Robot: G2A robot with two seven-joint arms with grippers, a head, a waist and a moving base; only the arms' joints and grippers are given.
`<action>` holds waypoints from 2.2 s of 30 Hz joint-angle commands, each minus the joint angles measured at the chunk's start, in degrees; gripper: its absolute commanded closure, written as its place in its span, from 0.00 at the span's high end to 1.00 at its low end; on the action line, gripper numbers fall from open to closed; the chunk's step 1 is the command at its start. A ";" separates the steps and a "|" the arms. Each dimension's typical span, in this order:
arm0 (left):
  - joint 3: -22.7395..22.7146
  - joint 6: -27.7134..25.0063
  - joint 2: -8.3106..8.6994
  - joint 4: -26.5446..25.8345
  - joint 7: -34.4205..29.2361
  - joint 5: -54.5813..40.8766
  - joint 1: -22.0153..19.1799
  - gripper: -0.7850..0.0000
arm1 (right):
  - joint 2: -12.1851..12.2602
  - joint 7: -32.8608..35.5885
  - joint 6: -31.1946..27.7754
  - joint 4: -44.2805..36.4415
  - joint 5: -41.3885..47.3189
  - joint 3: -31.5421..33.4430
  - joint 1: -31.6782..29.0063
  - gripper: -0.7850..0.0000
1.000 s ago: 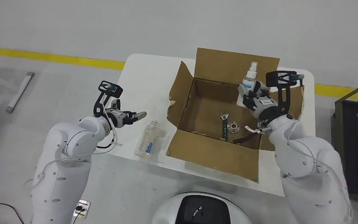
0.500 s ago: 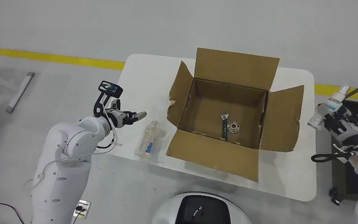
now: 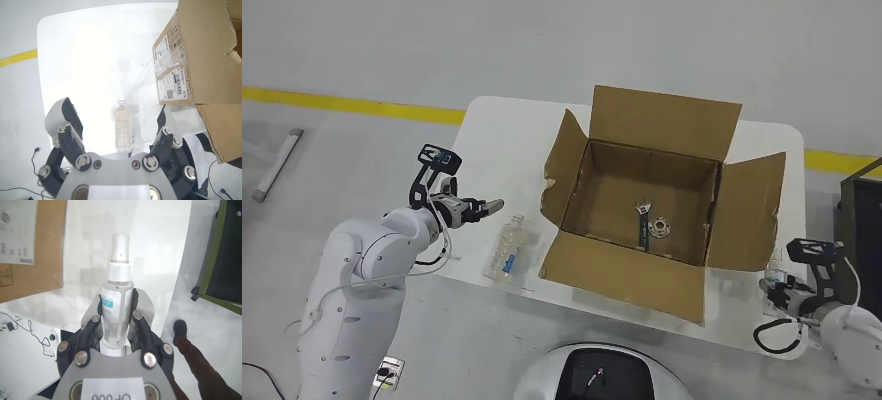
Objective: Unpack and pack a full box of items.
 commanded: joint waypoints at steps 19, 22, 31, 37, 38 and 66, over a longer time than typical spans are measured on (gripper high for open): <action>0.00 0.00 0.00 0.00 0.00 0.00 0.00 1.00 | 0.54 -0.29 0.17 5.64 -6.60 -8.33 2.76 1.00; 0.00 0.00 0.00 0.00 0.00 0.00 0.00 1.00 | 0.60 -0.73 0.62 4.71 -5.46 -7.40 3.13 1.00; 0.00 0.00 0.00 0.00 0.00 0.00 0.00 1.00 | 1.25 -1.05 0.90 -2.48 -3.57 0.44 4.70 1.00; 0.00 0.00 0.00 0.00 0.00 0.00 0.00 1.00 | 1.30 -7.89 6.33 -8.25 -1.00 5.15 8.97 0.08; 0.00 0.00 0.00 0.00 0.00 0.00 0.00 1.00 | 1.25 -9.15 7.10 -9.08 0.26 5.31 9.62 0.00; 0.00 0.00 0.00 0.00 0.00 0.00 0.00 1.00 | -1.88 -3.41 20.57 16.49 -22.40 -52.90 40.69 0.00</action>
